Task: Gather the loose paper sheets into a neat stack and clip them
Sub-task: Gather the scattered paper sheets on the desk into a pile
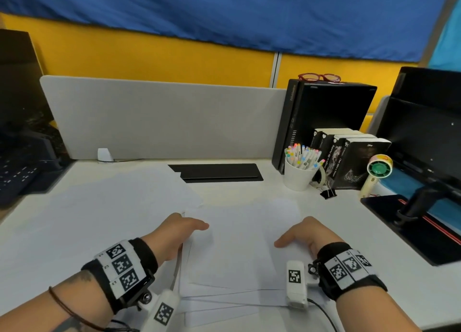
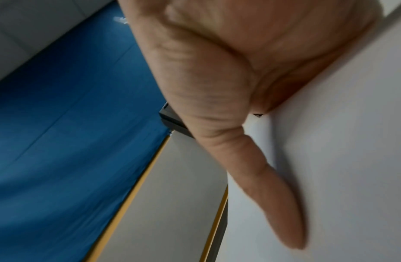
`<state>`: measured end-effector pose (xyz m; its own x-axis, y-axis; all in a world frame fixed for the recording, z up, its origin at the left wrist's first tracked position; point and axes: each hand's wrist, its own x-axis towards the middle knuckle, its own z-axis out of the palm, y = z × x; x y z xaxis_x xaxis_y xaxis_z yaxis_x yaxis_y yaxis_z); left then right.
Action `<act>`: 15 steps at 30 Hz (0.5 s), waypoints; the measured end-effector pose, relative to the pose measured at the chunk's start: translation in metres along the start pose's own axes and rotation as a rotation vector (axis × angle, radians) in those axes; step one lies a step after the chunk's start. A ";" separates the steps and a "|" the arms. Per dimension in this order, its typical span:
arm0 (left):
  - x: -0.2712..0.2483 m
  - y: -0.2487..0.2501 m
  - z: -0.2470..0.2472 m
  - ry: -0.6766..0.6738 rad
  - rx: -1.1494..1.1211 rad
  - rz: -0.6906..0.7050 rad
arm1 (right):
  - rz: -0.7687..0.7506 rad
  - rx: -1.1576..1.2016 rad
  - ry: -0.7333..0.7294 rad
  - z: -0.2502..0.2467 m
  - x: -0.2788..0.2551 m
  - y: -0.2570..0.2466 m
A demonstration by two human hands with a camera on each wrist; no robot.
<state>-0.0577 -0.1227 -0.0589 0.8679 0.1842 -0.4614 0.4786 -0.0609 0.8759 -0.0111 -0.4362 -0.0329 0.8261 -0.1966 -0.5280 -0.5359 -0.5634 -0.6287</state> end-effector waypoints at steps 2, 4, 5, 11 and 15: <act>0.007 -0.006 0.000 0.023 0.007 0.013 | -0.023 0.071 -0.033 -0.002 0.001 0.003; 0.006 -0.006 0.001 0.025 -0.006 0.013 | -0.028 0.129 -0.037 -0.006 -0.004 0.003; 0.002 -0.005 0.001 0.032 -0.006 0.019 | -0.033 0.137 -0.027 -0.007 -0.001 0.003; -0.004 -0.005 0.002 0.018 -0.030 0.019 | -0.039 -0.407 0.167 0.012 0.003 0.002; 0.000 -0.009 0.005 -0.002 -0.018 0.052 | -0.107 -0.305 0.073 0.010 0.006 0.003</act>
<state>-0.0614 -0.1274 -0.0671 0.8920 0.1793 -0.4150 0.4300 -0.0529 0.9013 -0.0098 -0.4306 -0.0434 0.8913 -0.1738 -0.4187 -0.3774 -0.7962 -0.4729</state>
